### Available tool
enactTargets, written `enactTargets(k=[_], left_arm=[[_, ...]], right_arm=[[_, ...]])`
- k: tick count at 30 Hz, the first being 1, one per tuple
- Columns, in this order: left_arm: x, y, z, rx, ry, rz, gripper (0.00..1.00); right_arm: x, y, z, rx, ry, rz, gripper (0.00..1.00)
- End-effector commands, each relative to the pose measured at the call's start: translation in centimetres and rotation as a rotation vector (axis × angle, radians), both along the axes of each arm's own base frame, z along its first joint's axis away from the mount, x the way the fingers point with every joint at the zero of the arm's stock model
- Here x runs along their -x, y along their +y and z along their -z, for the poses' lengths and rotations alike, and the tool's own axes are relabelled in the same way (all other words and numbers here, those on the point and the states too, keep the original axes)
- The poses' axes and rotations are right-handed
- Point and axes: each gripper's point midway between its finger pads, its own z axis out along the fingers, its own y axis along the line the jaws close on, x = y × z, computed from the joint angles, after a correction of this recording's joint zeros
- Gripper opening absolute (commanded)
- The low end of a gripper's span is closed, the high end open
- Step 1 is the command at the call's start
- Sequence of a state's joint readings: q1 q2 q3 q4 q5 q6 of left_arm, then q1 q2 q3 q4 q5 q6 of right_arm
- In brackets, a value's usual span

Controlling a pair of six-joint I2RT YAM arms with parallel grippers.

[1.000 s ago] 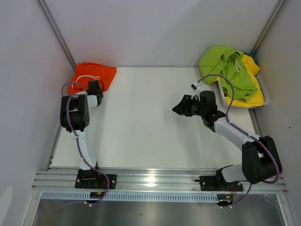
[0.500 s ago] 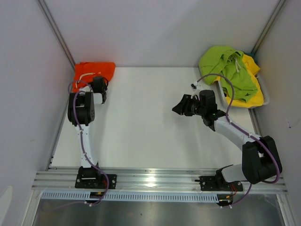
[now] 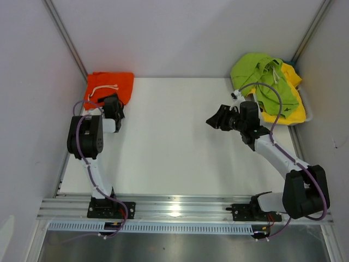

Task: Fold and stack the shorts
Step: Neatly place the folded shorts to the corner, then grab the shorts from the pile

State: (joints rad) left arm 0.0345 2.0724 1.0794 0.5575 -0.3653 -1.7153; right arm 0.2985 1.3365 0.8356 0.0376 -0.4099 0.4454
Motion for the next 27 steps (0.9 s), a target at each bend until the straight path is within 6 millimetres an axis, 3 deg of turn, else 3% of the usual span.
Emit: enactTargets(k=[1,2,4,5,7,8,14,17,19,21,26,27], left_arm=[[2.6,-0.7,-4.9,-0.047,-0.059,0.046,0.99],[4.0,-1.2,-3.7,-0.048,-0.020,0.078,0.99],[5.3,-1.8,-5.4,-0.061,-0.011,0.126,0.99],[6.6,-2.5,-4.4,-0.056,0.026,0.163,0.99],[8.1,-3.2,-5.8,-0.070,0.035,0.212,0.99],[9.4,-4.0,-5.0,-0.071,0.073,0.255,0.99],[14.3,-4.7,-6.7,-0.115,0.154,0.358,0.99],[15.0,-5.8,-7.2,-0.110,0.101,0.509,0.99],[15.0,-7.0,-8.1,-0.134,0.072,0.617,0.99],[16.2,-7.7,-7.0,-0.141,0.152,0.674,0.99],[18.0,-8.6,-7.1,-0.282,0.177,0.766,0.99],[18.3,-9.1,-7.5,-0.305,0.169,0.780,0.99]], right_arm=[[-1.0,-0.8,-5.0,-0.046,-0.104,0.023,0.52],[-1.0,-1.0,-5.9,-0.051,-0.121,0.028,0.53],[-1.1,-1.6,-6.5,-0.047,-0.127,0.043,0.56],[-1.3,-2.3,-6.7,-0.041,-0.116,0.064,0.57],[-1.5,-3.3,-7.1,-0.045,-0.105,0.095,0.59],[-1.9,-4.3,-7.4,-0.050,-0.107,0.123,0.59],[-4.2,-9.1,-9.3,-0.091,-0.077,0.295,0.68],[-5.9,-11.7,-9.8,-0.127,-0.052,0.374,0.88],[-7.4,-13.7,-9.8,-0.151,-0.015,0.429,0.89],[-8.3,-14.9,-9.7,-0.183,0.014,0.458,0.89],[-10.9,-19.5,-10.1,-0.153,0.021,0.555,0.89],[-10.9,-20.6,-9.4,-0.123,0.045,0.601,0.89]])
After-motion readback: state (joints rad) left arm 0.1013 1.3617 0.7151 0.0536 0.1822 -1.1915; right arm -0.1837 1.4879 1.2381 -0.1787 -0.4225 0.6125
